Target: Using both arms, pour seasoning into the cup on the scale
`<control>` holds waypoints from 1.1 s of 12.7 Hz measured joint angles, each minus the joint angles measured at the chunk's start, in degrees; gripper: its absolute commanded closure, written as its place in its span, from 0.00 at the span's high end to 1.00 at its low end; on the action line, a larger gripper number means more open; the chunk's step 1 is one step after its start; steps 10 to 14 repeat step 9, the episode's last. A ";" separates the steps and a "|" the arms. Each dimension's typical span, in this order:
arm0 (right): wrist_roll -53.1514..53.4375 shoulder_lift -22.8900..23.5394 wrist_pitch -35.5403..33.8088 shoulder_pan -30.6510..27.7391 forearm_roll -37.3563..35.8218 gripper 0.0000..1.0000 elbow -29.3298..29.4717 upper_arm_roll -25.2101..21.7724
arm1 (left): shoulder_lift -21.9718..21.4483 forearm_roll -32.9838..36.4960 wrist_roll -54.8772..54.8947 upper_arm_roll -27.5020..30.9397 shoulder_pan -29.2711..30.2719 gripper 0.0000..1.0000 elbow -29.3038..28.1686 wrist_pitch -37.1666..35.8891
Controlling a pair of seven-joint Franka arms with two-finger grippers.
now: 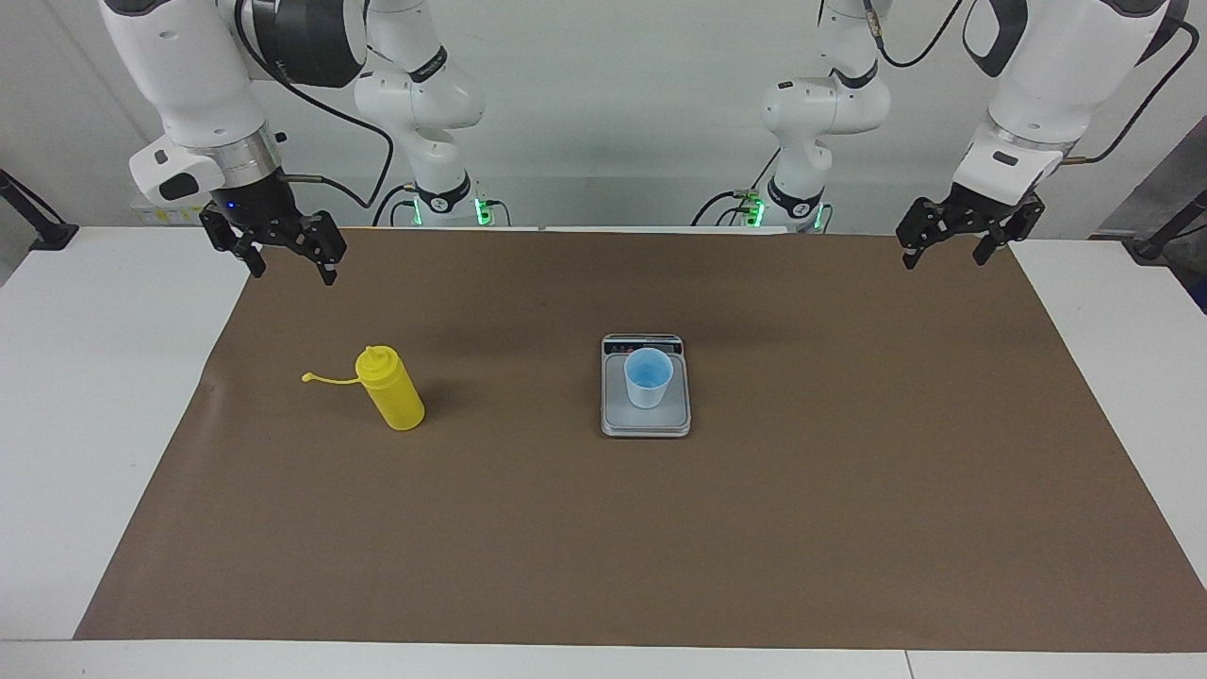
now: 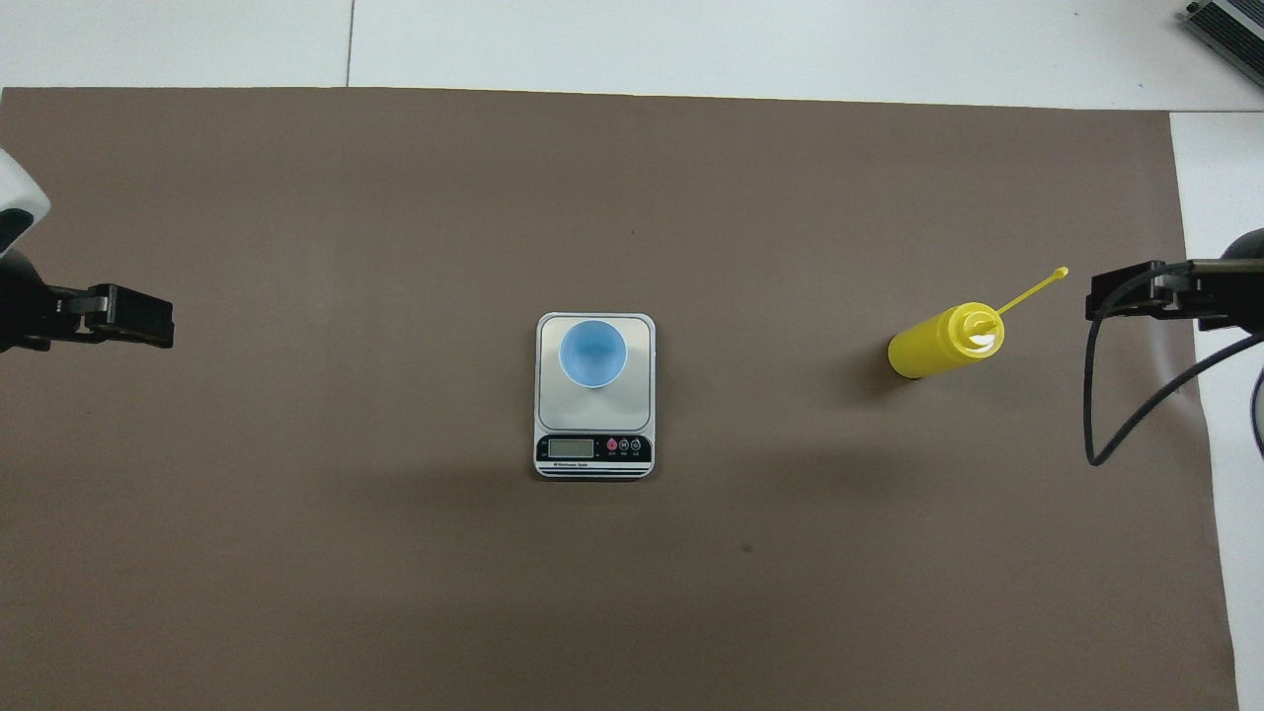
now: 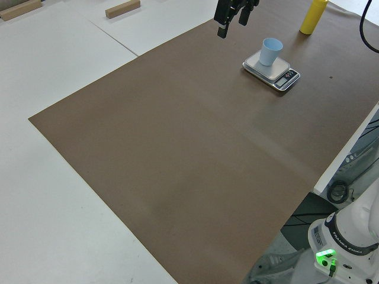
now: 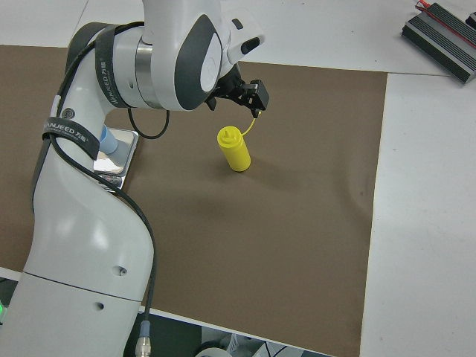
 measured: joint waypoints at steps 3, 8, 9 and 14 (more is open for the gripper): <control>1.21 0.11 -0.29 0.10 0.00 1.00 -0.26 0.08 | 0.00 0.00 0.00 0.00 0.00 1.00 0.00 0.00; 2.11 0.12 -0.83 0.29 0.00 1.00 -0.41 0.16 | 0.00 0.00 0.00 0.00 0.00 1.00 0.00 0.00; 2.12 0.12 -0.84 0.29 0.00 1.00 -0.41 0.16 | 0.00 0.00 0.00 0.00 0.00 1.00 0.00 0.00; 2.12 0.12 -0.84 0.29 0.00 1.00 -0.41 0.16 | 0.00 0.00 0.00 0.00 0.00 1.00 0.00 0.00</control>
